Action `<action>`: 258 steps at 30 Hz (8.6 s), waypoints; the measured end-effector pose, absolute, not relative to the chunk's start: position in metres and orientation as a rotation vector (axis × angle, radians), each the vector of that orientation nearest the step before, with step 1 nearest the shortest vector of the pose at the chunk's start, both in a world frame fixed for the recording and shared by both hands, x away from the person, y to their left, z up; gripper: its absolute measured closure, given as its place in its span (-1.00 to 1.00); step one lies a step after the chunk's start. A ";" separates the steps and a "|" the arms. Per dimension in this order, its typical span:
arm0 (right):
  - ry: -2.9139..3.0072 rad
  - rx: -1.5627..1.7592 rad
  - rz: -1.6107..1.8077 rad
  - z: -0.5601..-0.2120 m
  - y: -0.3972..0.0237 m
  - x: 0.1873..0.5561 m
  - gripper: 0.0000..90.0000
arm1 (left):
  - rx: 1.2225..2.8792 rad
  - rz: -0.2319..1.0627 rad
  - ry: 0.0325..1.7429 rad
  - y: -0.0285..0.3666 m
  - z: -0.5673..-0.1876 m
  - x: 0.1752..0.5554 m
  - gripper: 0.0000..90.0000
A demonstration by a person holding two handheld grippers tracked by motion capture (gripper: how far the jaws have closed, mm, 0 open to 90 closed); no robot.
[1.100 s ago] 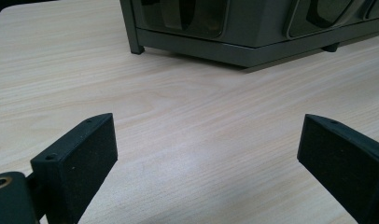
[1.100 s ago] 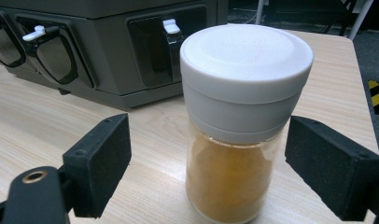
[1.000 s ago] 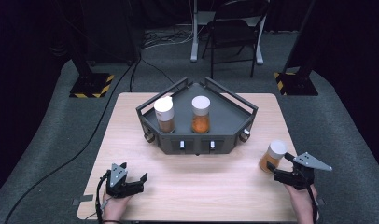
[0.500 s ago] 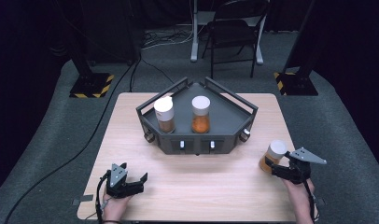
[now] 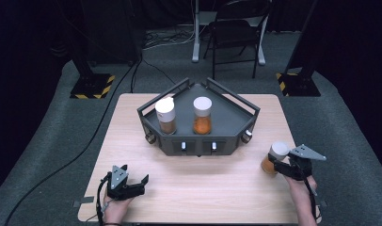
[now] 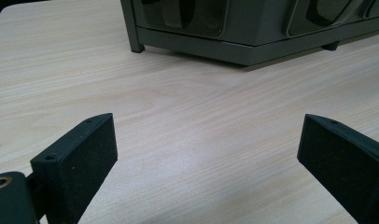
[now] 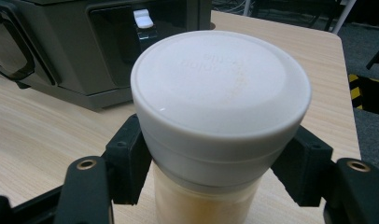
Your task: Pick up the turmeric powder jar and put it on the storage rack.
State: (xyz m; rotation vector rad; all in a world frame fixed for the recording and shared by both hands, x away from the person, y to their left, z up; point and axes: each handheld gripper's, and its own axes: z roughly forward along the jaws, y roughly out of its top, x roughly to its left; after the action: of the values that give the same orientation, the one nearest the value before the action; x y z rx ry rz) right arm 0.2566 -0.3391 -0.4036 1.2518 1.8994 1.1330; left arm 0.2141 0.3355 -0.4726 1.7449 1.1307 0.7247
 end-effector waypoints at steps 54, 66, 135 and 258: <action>2.048 0.979 1.158 -0.249 -0.258 0.307 -0.24 | 1.746 0.715 1.132 0.337 -0.472 0.215 -0.89; 2.073 0.975 1.158 -0.244 -0.236 0.327 -0.24 | 1.743 0.717 1.134 0.337 -0.472 0.214 -0.89; 2.019 1.048 1.182 -0.273 -0.227 0.340 -0.56 | 1.740 0.713 1.134 0.337 -0.473 0.214 -0.89; 2.004 1.308 1.056 -0.450 -0.334 0.240 -0.65 | 1.752 0.702 1.144 0.336 -0.471 0.216 -0.89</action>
State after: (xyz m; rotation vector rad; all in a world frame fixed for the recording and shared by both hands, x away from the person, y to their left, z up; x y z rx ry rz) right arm 0.2396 -0.3340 -0.4503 1.3078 2.0044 1.0564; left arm 0.2164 0.3357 -0.4707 1.7518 1.1440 0.7019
